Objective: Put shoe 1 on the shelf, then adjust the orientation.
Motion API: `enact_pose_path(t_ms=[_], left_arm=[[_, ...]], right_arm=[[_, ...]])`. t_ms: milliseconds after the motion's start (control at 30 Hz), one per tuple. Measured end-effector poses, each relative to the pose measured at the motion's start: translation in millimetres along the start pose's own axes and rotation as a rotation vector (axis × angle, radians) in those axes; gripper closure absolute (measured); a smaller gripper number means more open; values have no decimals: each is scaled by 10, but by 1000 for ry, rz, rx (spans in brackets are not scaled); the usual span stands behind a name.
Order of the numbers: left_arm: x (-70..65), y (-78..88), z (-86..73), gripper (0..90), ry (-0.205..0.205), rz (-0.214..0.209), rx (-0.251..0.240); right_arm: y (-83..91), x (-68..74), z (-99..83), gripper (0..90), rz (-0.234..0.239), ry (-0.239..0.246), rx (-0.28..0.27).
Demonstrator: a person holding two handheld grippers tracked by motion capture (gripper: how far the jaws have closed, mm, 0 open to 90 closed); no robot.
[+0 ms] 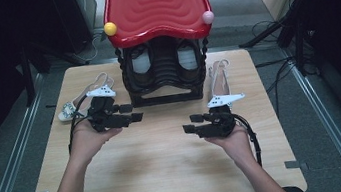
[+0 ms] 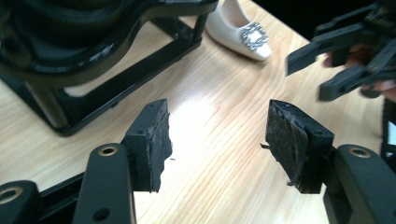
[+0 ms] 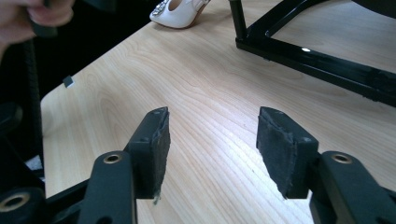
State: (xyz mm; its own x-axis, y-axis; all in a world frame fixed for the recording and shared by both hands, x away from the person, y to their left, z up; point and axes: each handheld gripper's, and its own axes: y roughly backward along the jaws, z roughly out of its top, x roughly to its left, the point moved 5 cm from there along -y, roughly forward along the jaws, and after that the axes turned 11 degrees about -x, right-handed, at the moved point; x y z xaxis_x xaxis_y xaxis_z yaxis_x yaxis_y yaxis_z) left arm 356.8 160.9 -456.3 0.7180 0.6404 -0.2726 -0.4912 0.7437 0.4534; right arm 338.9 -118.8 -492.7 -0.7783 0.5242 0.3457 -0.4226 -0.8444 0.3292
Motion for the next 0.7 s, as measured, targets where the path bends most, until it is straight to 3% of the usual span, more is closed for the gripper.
enact_pose_path(t_ms=[33,133,233,367,400,567,700], left_arm=[[62,8,-37,412,1,21,17],[136,43,-70,422,34,24,-4],[197,64,-109,439,38,38,14],[250,106,-130,461,42,54,-1],[299,141,-142,485,46,76,-7],[405,229,-169,655,54,109,-14],[583,350,-246,772,64,152,-23]], right_arm=[[32,-22,-3,464,-7,-2,-3],[57,-48,-3,463,-19,1,-5],[62,-84,1,460,-31,2,-10],[74,-107,-2,456,-42,-3,-8],[77,-125,-4,455,-47,-2,-9],[70,-147,-16,455,-51,-9,-1],[60,-163,-35,456,-60,-10,7]])
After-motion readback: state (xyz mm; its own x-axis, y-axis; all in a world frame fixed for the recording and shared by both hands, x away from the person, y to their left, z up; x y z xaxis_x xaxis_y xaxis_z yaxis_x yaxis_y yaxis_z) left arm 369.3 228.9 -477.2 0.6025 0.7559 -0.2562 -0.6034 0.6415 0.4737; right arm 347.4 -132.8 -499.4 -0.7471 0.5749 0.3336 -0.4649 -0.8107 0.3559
